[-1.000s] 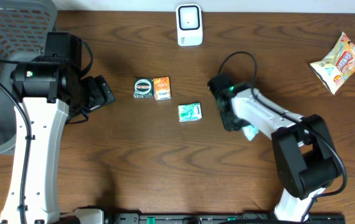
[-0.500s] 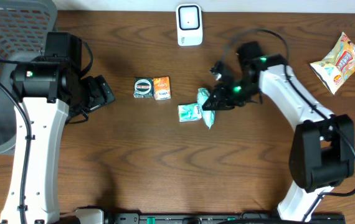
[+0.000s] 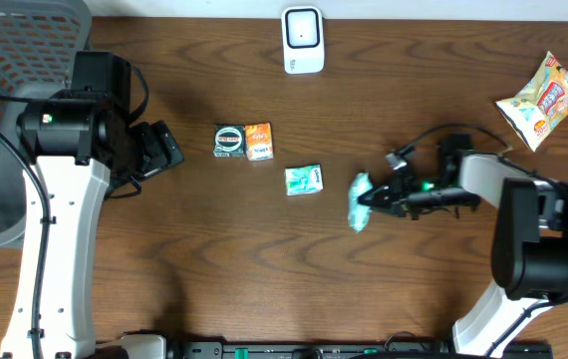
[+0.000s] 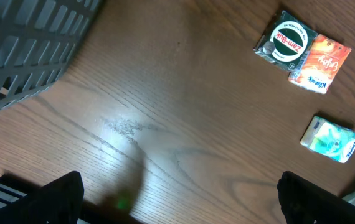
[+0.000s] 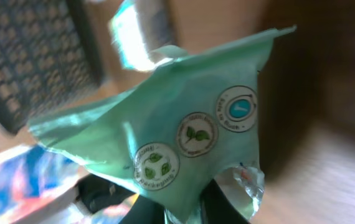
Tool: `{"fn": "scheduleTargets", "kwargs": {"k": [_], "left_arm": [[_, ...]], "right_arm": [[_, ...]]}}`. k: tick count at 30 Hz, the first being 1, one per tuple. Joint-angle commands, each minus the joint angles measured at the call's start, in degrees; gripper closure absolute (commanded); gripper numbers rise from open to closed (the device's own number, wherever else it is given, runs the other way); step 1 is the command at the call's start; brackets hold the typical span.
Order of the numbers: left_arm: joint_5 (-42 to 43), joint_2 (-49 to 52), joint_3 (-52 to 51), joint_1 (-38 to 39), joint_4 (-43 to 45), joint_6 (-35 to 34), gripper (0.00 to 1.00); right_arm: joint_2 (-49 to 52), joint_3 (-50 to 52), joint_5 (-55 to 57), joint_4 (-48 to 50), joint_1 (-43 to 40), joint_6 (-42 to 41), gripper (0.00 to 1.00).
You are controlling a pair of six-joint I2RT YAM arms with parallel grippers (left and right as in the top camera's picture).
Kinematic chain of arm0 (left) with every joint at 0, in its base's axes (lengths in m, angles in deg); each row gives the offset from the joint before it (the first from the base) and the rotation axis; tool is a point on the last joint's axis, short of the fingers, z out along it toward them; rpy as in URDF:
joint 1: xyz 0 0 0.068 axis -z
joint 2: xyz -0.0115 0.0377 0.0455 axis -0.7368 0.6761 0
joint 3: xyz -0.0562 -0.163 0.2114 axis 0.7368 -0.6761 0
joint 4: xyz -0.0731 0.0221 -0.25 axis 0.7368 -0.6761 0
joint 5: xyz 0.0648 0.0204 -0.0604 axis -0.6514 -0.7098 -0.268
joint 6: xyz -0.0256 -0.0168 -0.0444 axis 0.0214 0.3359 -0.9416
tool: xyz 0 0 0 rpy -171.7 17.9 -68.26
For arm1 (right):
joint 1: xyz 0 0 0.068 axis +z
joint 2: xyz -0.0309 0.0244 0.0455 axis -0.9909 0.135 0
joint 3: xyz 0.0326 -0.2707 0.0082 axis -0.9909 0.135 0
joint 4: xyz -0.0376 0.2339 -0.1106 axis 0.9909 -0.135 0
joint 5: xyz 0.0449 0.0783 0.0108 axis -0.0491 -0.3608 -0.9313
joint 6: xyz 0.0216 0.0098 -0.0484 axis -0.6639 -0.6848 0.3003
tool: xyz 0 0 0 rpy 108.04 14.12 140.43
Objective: Scan the item barcode
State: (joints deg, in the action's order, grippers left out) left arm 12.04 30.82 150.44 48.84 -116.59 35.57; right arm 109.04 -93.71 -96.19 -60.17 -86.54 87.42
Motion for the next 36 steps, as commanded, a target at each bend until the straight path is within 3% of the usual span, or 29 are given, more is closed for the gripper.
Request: {"fn": "scheduleTargets", "kwargs": {"k": [1,4,8,11,15,18,24,29,32,36], "left_arm": [[-0.3,0.3,0.1,0.0,-0.4,-0.5,0.02],[-0.3,0.3,0.1,0.0,-0.4,-0.5,0.02],[-0.3,0.3,0.1,0.0,-0.4,-0.5,0.02],[-0.3,0.3,0.1,0.0,-0.4,-0.5,0.02],[-0.3,0.3,0.1,0.0,-0.4,-0.5,0.02],[-0.3,0.3,0.1,0.0,-0.4,-0.5,0.02],[-0.3,0.3,0.1,0.0,-0.4,-0.5,0.03],[-0.3,0.3,0.1,0.0,-0.4,-0.5,0.02],[-0.3,0.3,0.1,0.0,-0.4,-0.5,0.02],[-0.3,0.3,0.1,0.0,-0.4,-0.5,0.02]], "right_arm": [[0.2,-1.3,13.8,0.1,-4.0,-3.1,0.84],[0.2,-4.0,21.4,-2.9,-5.7,-3.2,0.73],[0.2,-10.6,29.1,-9.8,-7.2,-3.2,0.75],[0.2,-17.2,34.9,-17.4,-7.3,-3.1,0.67],[0.2,-24.1,36.1,-25.6,-6.8,-1.3,0.66],[0.2,-24.7,36.2,-27.4,-5.4,-0.5,0.66],[0.2,-20.3,35.9,-24.2,-0.4,-0.3,0.55],[0.2,-14.1,35.9,-18.4,3.7,-4.7,0.61],[0.2,-10.5,36.0,-13.2,4.8,-6.9,0.77],[0.2,-10.7,37.9,-7.5,4.3,-10.4,0.87]]}}
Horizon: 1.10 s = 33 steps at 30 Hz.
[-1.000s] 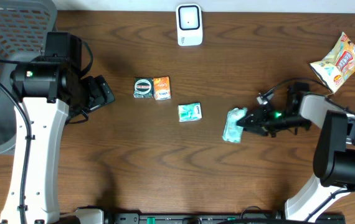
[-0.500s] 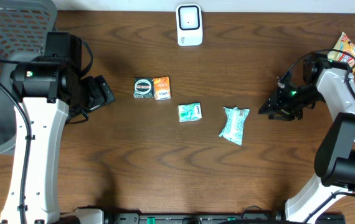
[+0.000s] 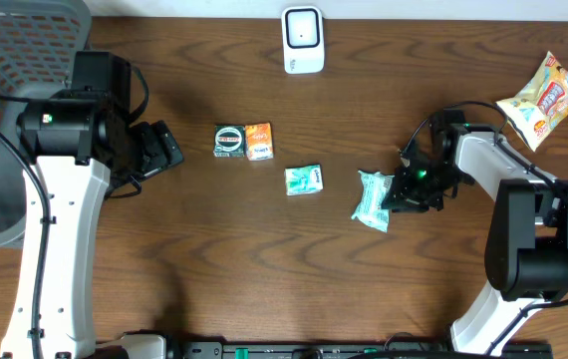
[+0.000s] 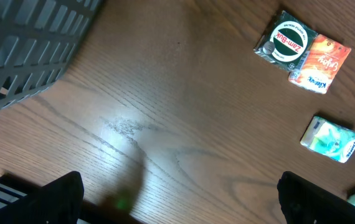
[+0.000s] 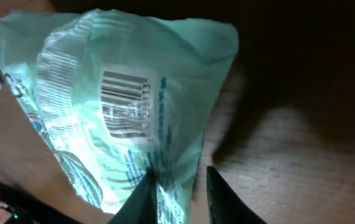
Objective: Scan the item barcode
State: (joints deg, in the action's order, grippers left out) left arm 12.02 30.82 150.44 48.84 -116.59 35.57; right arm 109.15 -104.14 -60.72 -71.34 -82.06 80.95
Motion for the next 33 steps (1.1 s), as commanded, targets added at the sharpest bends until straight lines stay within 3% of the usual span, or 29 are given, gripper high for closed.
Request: {"fn": "scheduleTargets", "kwargs": {"k": [1,4,11,19,23,33], "left_arm": [[-0.3,0.3,0.1,0.0,-0.4,-0.5,0.02],[-0.3,0.3,0.1,0.0,-0.4,-0.5,0.02],[-0.3,0.3,0.1,0.0,-0.4,-0.5,0.02],[-0.3,0.3,0.1,0.0,-0.4,-0.5,0.02],[-0.3,0.3,0.1,0.0,-0.4,-0.5,0.02],[-0.3,0.3,0.1,0.0,-0.4,-0.5,0.02]], "right_arm": [[0.1,-1.0,2.3,5.2,-0.3,-4.0,0.89],[0.1,-4.0,0.7,8.7,-0.5,-3.5,0.98],[0.1,-11.5,-5.2,11.4,0.3,3.8,0.99],[0.1,-18.0,-7.3,-10.2,4.0,5.4,0.99],[0.1,-15.4,-5.2,-12.8,8.5,6.1,0.99],[0.1,-4.4,12.9,-6.4,18.3,-10.1,0.99]]}}
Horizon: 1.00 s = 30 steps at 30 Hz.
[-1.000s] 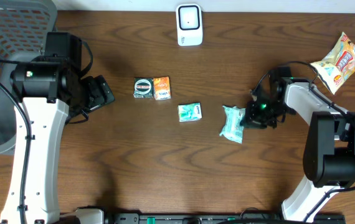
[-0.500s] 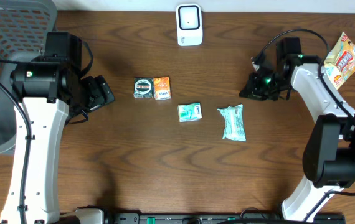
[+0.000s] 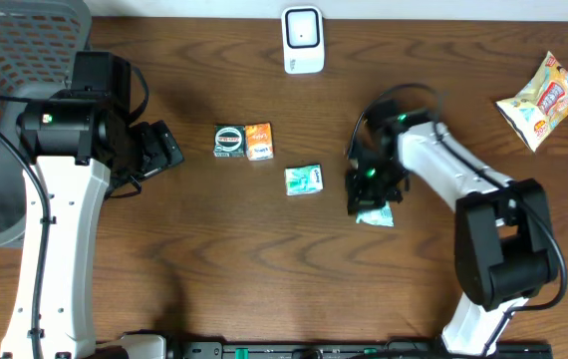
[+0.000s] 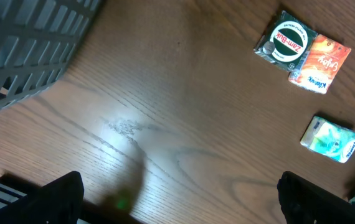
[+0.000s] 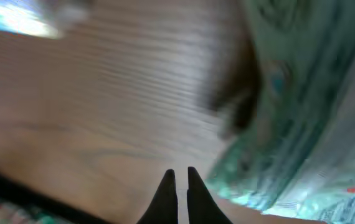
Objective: Scan the item barcode
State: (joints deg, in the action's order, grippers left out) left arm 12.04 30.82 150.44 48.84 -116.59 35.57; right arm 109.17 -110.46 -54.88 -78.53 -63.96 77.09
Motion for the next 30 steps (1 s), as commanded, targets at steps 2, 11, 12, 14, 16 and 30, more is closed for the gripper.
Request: {"fn": "scheduleTargets", "kwargs": {"k": [2,11,12,14,16,30], "left_arm": [[-0.3,0.3,0.1,0.0,-0.4,-0.5,0.02],[-0.3,0.3,0.1,0.0,-0.4,-0.5,0.02],[-0.3,0.3,0.1,0.0,-0.4,-0.5,0.02],[-0.3,0.3,0.1,0.0,-0.4,-0.5,0.02],[-0.3,0.3,0.1,0.0,-0.4,-0.5,0.02],[-0.3,0.3,0.1,0.0,-0.4,-0.5,0.03]], "right_arm": [[0.1,3.2,7.9,1.5,-0.2,-6.3,0.99],[-0.1,-4.2,21.2,-2.2,-5.6,-9.1,0.91],[-0.1,-5.9,21.5,-2.1,-6.3,-9.0,0.87],[-0.1,-10.0,20.3,-2.1,-7.8,-6.6,0.8],[-0.1,-13.7,17.5,-2.3,-9.1,-3.8,0.75],[0.0,-12.0,9.5,-2.6,-12.3,-3.1,0.01]]}}
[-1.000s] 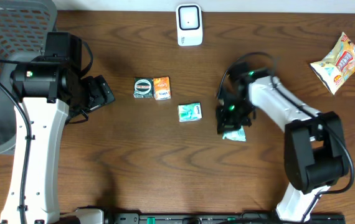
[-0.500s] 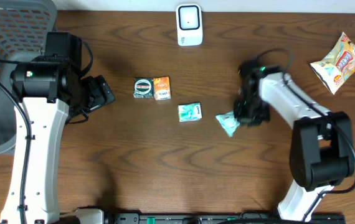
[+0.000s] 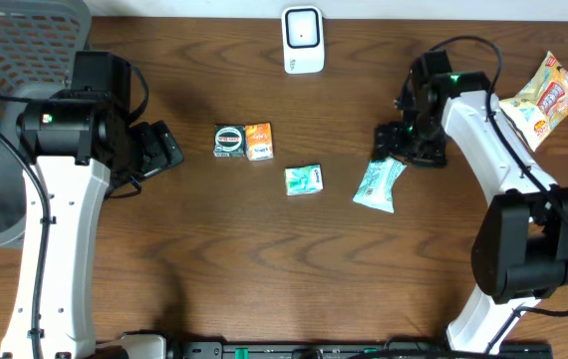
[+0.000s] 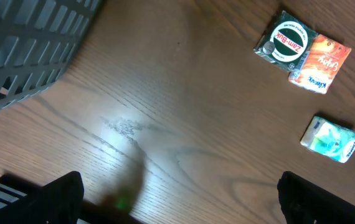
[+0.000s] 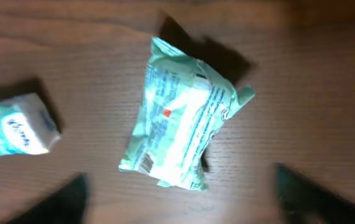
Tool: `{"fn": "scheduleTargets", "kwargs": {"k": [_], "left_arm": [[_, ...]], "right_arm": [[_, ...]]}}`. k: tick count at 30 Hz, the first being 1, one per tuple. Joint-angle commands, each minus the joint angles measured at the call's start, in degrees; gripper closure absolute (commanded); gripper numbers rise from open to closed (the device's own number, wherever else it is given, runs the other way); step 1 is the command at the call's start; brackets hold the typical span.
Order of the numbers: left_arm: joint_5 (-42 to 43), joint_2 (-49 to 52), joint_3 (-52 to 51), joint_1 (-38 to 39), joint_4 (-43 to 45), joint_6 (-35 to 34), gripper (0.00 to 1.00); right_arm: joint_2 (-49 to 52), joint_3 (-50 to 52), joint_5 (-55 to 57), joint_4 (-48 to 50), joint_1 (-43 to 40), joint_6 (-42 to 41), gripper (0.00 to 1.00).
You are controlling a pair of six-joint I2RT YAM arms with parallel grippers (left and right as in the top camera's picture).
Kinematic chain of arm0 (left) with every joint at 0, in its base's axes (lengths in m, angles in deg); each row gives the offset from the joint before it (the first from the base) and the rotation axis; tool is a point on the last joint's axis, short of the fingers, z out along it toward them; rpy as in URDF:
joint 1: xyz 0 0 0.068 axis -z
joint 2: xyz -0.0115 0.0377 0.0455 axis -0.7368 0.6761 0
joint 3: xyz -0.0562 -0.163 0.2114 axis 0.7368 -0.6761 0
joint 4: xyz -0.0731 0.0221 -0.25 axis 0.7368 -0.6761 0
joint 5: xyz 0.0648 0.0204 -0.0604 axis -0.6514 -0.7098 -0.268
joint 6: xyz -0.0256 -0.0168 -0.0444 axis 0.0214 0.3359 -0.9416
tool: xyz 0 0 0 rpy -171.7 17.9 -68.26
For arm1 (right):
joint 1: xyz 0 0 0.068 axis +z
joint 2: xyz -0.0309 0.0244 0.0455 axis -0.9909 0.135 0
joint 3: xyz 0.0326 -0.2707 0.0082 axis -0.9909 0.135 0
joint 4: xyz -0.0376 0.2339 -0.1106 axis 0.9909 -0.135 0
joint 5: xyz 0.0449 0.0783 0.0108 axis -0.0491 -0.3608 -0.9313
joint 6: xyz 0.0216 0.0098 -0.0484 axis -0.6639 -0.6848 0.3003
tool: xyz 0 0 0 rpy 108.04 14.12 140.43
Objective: Scan the item barcode
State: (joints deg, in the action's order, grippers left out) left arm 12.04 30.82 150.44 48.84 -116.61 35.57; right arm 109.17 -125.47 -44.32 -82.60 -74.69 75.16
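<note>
The item, a pale green foil packet [image 3: 379,184], lies flat on the wooden table; in the right wrist view the packet [image 5: 180,140] shows printed text and a barcode at its lower left corner. My right gripper [image 3: 404,148] hovers just up and right of it, open, and the right gripper [image 5: 184,208] has its fingers spread wide with nothing between them. The white scanner [image 3: 302,40] stands at the far edge. My left gripper [image 3: 159,148] hangs open at the left, and the left gripper [image 4: 177,208] is empty over bare wood.
A Zam-Buk box [image 3: 229,141] and an orange box [image 3: 259,141] sit side by side, with a small green tissue pack [image 3: 304,179] near the packet. A snack bag [image 3: 543,100] lies far right. A grey basket [image 3: 10,60] fills the far left corner.
My right gripper was shut low at the packet; now it is open and higher, up and right of it. The packet lies loose on the table. The left arm has not moved.
My right gripper first held the green packet off the table right of the tissue pack. It then held it with the barcode facing the wrist camera. Later it was down at the table, still shut. Now the packet lies released and the gripper is open.
</note>
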Motion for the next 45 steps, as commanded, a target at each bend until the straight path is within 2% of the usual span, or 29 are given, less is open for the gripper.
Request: {"fn": "scheduleTargets", "kwargs": {"k": [1,5,7,8,11,12,20,23,24,27,31,32,37,42,45], "left_arm": [[-0.3,0.3,0.1,0.0,-0.3,-0.5,0.02],[-0.3,0.3,0.1,0.0,-0.3,-0.5,0.02],[-0.3,0.3,0.1,0.0,-0.3,-0.5,0.02],[-0.3,0.3,0.1,0.0,-0.3,-0.5,0.02],[-0.3,0.3,0.1,0.0,-0.3,-0.5,0.02],[-0.3,0.3,0.1,0.0,-0.3,-0.5,0.02],[-0.3,0.3,0.1,0.0,-0.3,-0.5,0.02],[-0.3,0.3,0.1,0.0,-0.3,-0.5,0.02],[-0.3,0.3,0.1,0.0,-0.3,-0.5,0.02],[-0.3,0.3,0.1,0.0,-0.3,-0.5,0.02],[-0.3,0.3,0.1,0.0,-0.3,-0.5,0.02],[-0.3,0.3,0.1,0.0,-0.3,-0.5,0.02],[-0.3,0.3,0.1,0.0,-0.3,-0.5,0.02],[-0.3,0.3,0.1,0.0,-0.3,-0.5,0.02],[-0.3,0.3,0.1,0.0,-0.3,-0.5,0.02]], "right_arm": [[0.0,4.4,-1.3,2.7,-2.4,-1.8,0.01],[0.0,9.0,-6.5,7.3,-5.6,-1.7,0.01],[0.0,11.3,-11.8,9.9,-7.1,1.3,0.01],[0.0,13.0,-17.3,12.1,-8.3,3.7,0.05],[0.0,15.8,-20.0,15.6,-9.5,4.0,0.34],[0.1,16.8,-20.4,17.0,-9.6,4.0,0.39],[0.1,25.7,-23.5,27.5,-9.4,0.9,0.4],[0.1,27.9,-23.5,30.7,-9.4,0.3,0.53],[0.1,28.2,-23.5,31.3,-9.4,0.1,0.65],[0.0,28.0,-23.5,31.8,-9.5,-2.7,0.87],[-0.1,26.6,-25.4,32.5,-9.5,-6.9,0.91],[-0.1,26.1,-26.7,32.6,-9.5,-6.3,0.99],[-0.1,22.8,-40.3,32.7,-9.3,1.0,0.99],[-0.1,17.5,-55.5,32.7,-9.3,2.4,0.99],[-0.2,14.1,-59.7,32.7,-8.6,2.4,0.99]]}}
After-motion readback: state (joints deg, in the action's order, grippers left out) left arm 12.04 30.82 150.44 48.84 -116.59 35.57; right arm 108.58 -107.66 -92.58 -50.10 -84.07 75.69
